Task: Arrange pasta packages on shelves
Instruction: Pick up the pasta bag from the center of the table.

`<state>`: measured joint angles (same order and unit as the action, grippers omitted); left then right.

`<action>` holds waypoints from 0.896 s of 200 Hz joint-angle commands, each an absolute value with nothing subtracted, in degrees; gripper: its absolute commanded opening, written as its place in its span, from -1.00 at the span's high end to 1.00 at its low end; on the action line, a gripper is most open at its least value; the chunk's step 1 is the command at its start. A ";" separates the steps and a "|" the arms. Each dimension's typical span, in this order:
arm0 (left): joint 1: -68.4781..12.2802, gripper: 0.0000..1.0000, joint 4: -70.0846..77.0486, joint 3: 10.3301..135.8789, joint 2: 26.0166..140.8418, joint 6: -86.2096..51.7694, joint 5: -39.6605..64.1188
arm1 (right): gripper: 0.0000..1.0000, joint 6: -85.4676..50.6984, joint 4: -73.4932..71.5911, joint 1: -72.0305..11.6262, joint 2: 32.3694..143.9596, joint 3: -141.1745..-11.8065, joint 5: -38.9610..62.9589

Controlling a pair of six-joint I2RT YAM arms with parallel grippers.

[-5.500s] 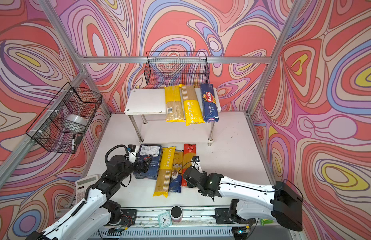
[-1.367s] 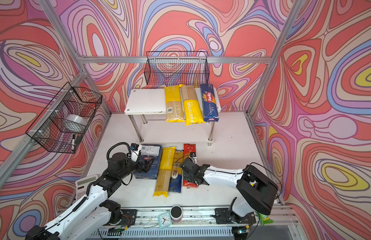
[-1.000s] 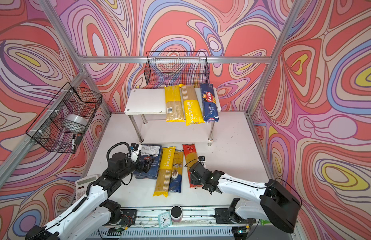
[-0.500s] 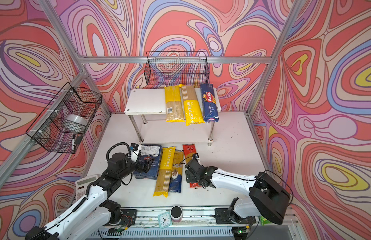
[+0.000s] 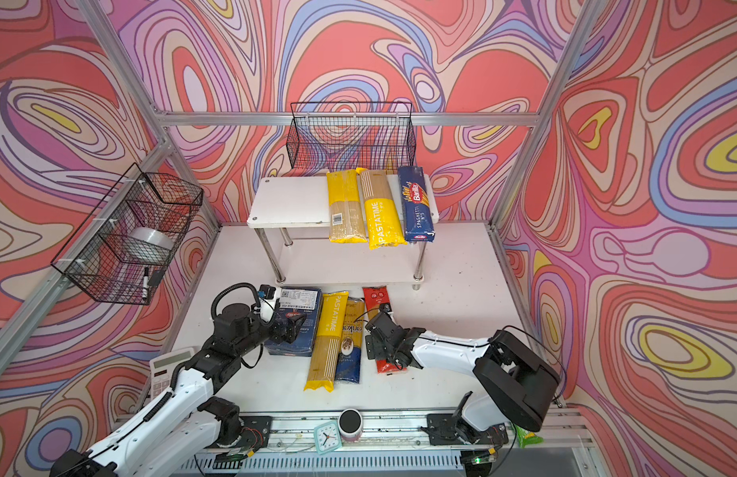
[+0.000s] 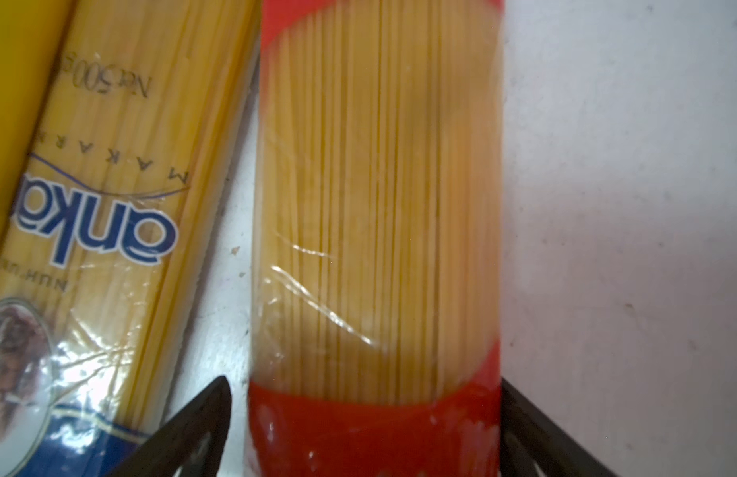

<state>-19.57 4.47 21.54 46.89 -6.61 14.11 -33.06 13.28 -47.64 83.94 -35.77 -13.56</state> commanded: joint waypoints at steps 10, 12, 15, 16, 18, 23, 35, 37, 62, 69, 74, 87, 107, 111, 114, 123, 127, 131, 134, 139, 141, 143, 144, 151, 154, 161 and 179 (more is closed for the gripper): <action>-19.77 -1.00 4.22 21.35 46.14 -6.02 14.42 | -0.97 -33.55 11.48 -47.36 86.93 -34.83 -12.03; -19.80 -1.00 4.22 21.29 46.14 -5.99 14.42 | -0.97 -33.57 11.42 -47.35 87.10 -34.85 -11.88; -19.84 -1.00 4.23 21.35 46.14 -5.98 14.41 | -0.97 -33.64 11.24 -47.37 87.34 -34.82 -11.64; -19.81 -1.00 4.27 21.35 46.19 -6.02 14.41 | -0.97 -33.65 11.20 -47.37 87.48 -34.86 -11.62; -19.83 -1.00 4.23 21.36 46.24 -5.99 14.41 | -0.97 -33.79 11.11 -47.31 87.70 -34.84 -11.50; -19.86 -1.00 4.22 21.31 46.23 -6.00 14.41 | -0.97 -33.92 10.90 -47.34 88.19 -34.79 -11.24; -19.85 -1.00 4.24 21.36 46.32 -5.98 14.41 | -0.97 -34.36 9.95 -47.37 88.98 -34.44 -10.57; -19.86 -1.00 4.22 21.36 46.32 -6.02 14.41 | -0.97 -34.43 9.76 -47.35 89.04 -34.32 -10.42; -19.86 -1.00 4.22 21.42 46.32 -6.00 14.41 | -0.97 -35.52 7.55 -47.37 89.04 -33.04 -9.93; -19.82 -1.00 4.22 21.44 46.32 -6.02 14.49 | -0.97 -35.85 6.88 -47.37 88.95 -32.64 -10.00; -19.80 -1.00 4.22 21.38 46.32 -5.99 14.46 | -0.97 -36.12 6.60 -47.36 88.92 -32.45 -10.33; -19.84 -1.00 4.22 21.40 46.32 -5.98 14.49 | -0.97 -37.47 7.41 -47.37 89.18 -32.37 -11.54; -19.83 -1.00 4.27 21.36 46.23 -6.03 14.48 | -0.96 -39.12 9.97 -47.33 89.88 -32.78 -13.87; -19.77 -1.00 4.22 21.30 46.23 -6.03 14.46 | -0.95 -39.25 9.81 -47.35 89.91 -32.51 -13.97; -19.79 -1.00 4.25 21.34 46.23 -5.98 14.49 | -0.94 -39.37 9.74 -47.37 89.91 -32.33 -14.04; -19.80 -1.00 4.22 21.29 46.23 -5.98 14.41 | -0.92 -39.84 9.31 -47.36 89.82 -31.81 -14.03; -19.84 -1.00 4.23 21.35 46.23 -6.02 14.41 | -0.91 -39.93 9.16 -47.37 89.63 -31.63 -13.98; -19.83 -1.00 4.26 21.34 46.23 -6.01 14.41 | -0.90 -40.11 8.98 -47.37 89.53 -31.40 -14.05; -19.79 -1.00 4.24 21.31 46.23 -5.98 14.41 | -0.90 -40.23 8.89 -47.37 89.36 -31.27 -14.04; -19.82 -1.00 4.24 21.33 46.23 -5.98 14.41 | -0.89 -40.33 8.79 -47.31 89.22 -30.98 -14.10; -19.85 -1.00 4.27 21.29 46.19 -6.02 14.41 | -0.89 -40.45 8.81 -47.36 89.10 -30.92 -14.14; -19.86 -1.00 4.23 21.30 46.20 -6.01 14.41 | -0.89 -40.50 8.86 -47.37 88.98 -30.80 -14.26; -19.84 -1.00 4.23 21.28 46.17 -5.99 14.41 | -0.89 -40.51 8.87 -47.37 88.92 -30.78 -14.25; -19.84 -1.00 4.22 21.36 46.19 -6.02 14.37 | -0.86 -40.71 8.80 -47.33 88.61 -30.45 -14.34; -19.79 -1.00 4.23 21.28 46.17 -5.99 14.36 | -0.85 -40.87 8.79 -47.33 88.43 -30.37 -14.32; -19.81 -1.00 4.23 21.29 46.15 -5.99 14.41 | -0.85 -41.16 8.79 -47.36 88.08 -30.07 -14.40; -19.81 -1.00 4.22 21.35 46.23 -5.98 14.41 | -0.78 -41.95 7.78 -47.41 87.25 -29.01 -14.33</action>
